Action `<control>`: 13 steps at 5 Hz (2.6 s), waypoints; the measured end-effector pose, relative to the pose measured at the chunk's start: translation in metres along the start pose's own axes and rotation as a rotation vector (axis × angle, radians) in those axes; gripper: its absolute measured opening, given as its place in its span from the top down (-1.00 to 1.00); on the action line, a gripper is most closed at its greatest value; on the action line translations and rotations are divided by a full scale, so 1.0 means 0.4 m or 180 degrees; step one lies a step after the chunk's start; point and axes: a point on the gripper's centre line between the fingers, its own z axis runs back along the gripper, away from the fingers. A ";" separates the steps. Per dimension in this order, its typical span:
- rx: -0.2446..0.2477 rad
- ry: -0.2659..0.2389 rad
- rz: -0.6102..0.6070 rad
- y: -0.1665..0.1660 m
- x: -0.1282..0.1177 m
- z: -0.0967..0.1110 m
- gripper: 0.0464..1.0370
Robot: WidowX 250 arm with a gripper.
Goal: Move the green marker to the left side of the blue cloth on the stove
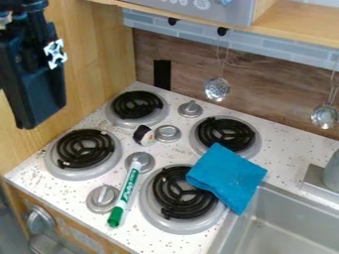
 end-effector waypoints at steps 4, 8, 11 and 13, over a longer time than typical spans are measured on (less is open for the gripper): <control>0.0218 0.0322 0.0199 0.130 0.119 -0.200 -0.93; 0.0642 0.0414 0.0761 0.229 0.259 -0.528 -0.93; 0.0757 0.0425 0.0577 0.242 0.234 -0.614 -0.93; 0.0682 0.0471 0.0231 0.198 0.236 -0.635 -0.93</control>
